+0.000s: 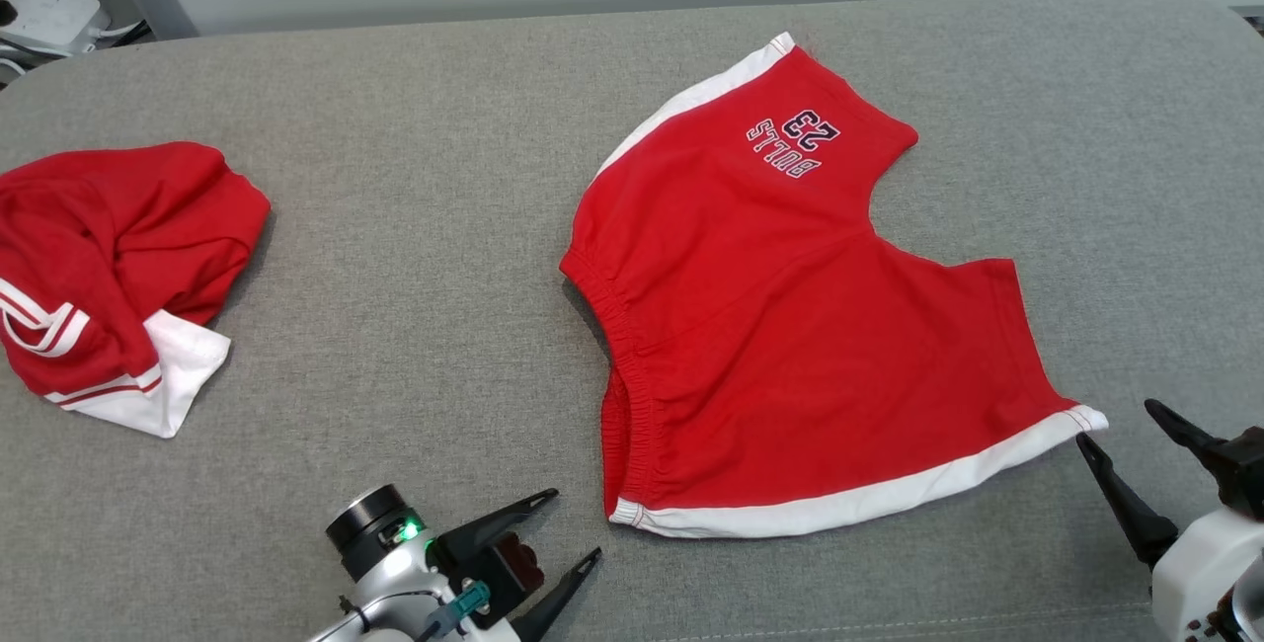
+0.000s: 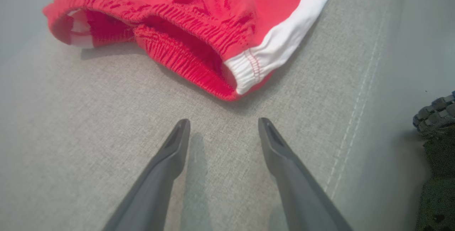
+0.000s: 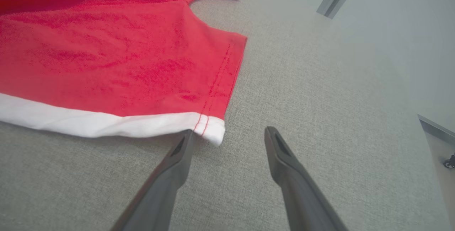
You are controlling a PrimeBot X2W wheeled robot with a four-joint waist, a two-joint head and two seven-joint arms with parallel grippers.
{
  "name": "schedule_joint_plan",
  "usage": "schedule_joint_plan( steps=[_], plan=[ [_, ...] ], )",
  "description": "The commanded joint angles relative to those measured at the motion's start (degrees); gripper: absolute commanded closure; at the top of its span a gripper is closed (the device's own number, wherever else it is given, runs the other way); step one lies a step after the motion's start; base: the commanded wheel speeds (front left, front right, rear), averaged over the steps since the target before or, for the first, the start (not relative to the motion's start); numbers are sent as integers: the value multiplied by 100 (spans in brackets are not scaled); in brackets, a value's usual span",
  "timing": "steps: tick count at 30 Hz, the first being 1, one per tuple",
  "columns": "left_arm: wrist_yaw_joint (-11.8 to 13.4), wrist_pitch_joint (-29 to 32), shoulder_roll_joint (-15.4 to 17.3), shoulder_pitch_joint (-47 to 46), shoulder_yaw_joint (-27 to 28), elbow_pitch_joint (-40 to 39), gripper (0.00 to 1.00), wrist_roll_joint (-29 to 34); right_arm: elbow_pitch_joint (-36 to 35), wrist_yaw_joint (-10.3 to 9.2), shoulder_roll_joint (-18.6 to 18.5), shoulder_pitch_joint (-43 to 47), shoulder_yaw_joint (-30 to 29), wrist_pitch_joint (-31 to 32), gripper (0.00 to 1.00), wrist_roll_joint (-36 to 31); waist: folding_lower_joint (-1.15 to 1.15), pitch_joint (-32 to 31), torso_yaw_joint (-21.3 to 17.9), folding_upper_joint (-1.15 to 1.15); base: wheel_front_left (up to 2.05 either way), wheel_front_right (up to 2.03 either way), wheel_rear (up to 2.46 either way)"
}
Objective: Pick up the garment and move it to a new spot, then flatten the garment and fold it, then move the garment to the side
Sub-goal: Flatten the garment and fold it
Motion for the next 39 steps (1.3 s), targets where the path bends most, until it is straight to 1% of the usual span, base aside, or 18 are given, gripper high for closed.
schedule_joint_plan(
  steps=[1, 3, 8, 9, 10, 13, 15, 19, 22, 26, 28, 30, 32, 35, 36, 39],
  plan=[
    [134, -18, 124, 25, 329, -107, 0, -141, -140, 0, -134, 155, -80, -108, 0, -65, 0, -73, -24, 0, 0, 0, 0],
    [276, -18, 133, 190, 603, -210, 0, -337, -231, 0, -31, 176, -236, -152, 0, -113, 0, -155, -24, 0, 0, 0, 0],
    [598, -18, 39, 753, 1501, -795, 0, -949, -477, 0, 253, 301, -431, -206, 0, -225, 0, -353, 39, 0, 0, 0, 0],
    [598, -18, 39, 753, 1501, -795, 0, -949, -477, 0, 253, 301, -431, -206, 0, -225, 0, -353, 39, 0, 0, 0, 0],
    [692, -18, -2, 847, 1703, -959, 0, -1027, -536, 0, 312, 333, -461, -219, 0, -235, 0, -390, 61, 0, 0, 0, 0],
    [932, -18, -218, 1151, 2337, -1525, 0, -1249, -708, 0, 522, 430, -631, -289, 0, -242, 0, -498, 130, 0, 0, 0, 0],
    [1044, -18, -438, 1356, 2754, -1904, 0, -1360, -780, 0, 756, 504, -926, -348, 0, -175, 0, -572, 171, 0, 0, 0, 0],
    [1176, -18, -817, 1722, 3348, -2435, 0, -1323, -925, 0, 1211, 654, -1385, -413, 0, -250, 0, -750, 204, 0, 0, 0, 0],
    [1217, -18, -1027, 1947, 3641, -2748, 0, -1200, -1124, 0, 1448, 769, -1534, -426, 0, -370, 0, -906, 195, 0, 0, 0, 0],
    [1097, -18, -1164, 2194, 3851, -3155, 0, -984, -1545, 0, 1670, 994, -1658, -428, 0, -458, 0, -1067, 166, 0, 0, 0, 0],
    [1115, -18, -1236, 2313, 3995, -3374, 0, -897, -1780, 0, 1718, 1102, -1617, -429, 0, -421, 0, -1130, 147, 0, 0, 0, 0],
    [1156, -18, -1321, 2444, 4144, -3620, 0, -918, -2075, 0, 1791, 1214, -1593, -429, 0, -153, 0, -1178, 141, 0, 0, 0, 0],
    [1223, -18, -1385, 2554, 4240, -3904, 0, -950, -2330, 0, 1809, 1361, -1691, -429, 0, -27, 0, -1211, 158, 0, 0, 0, 0],
    [1279, -18, -1419, 2692, 4236, -4171, 0, -737, -2505, 0, 1817, 1559, -1830, -429, 0, -178, 0, -1221, 168, 0, 0, 0, 0],
    [1250, -18, -1422, 2748, 4180, -4119, 0, -607, -2486, 0, 1824, 1607, -1827, -429, 0, -243, 0, -1223, 168, 0, 0, 0, 0],
    [1014, -18, -1360, 2766, 3967, -3937, 0, -84, -2351, 0, 1851, 1656, -1738, -430, 0, -324, 0, -1239, 159, 0, 0, 0, 0]
  ],
)
